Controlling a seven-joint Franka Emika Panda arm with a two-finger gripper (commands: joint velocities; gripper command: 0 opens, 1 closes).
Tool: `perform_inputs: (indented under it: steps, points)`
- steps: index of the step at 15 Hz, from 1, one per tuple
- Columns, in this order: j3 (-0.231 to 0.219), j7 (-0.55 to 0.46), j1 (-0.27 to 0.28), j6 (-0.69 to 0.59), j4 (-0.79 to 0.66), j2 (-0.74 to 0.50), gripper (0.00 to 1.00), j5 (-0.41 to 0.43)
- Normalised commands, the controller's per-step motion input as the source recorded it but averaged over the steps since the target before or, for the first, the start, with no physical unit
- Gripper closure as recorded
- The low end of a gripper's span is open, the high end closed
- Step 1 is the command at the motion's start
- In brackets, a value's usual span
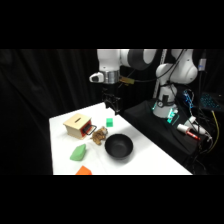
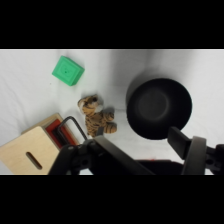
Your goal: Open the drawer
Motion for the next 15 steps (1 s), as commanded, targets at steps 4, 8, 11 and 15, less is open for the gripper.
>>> perform_inputs:
  steps: [4,8,11,15]
  points:
    - [0.013,0.06,-0.009,0.0,0.07,0.04,0.0,0.042]
    - [0.005,0.19,-0.019,0.07,0.19,0.11,0.0,0.155]
    - [-0.004,0.15,-0.03,0.1,0.24,0.15,0.0,0.131]
    - [-0.025,0.18,-0.052,0.12,0.27,0.2,0.0,0.086]
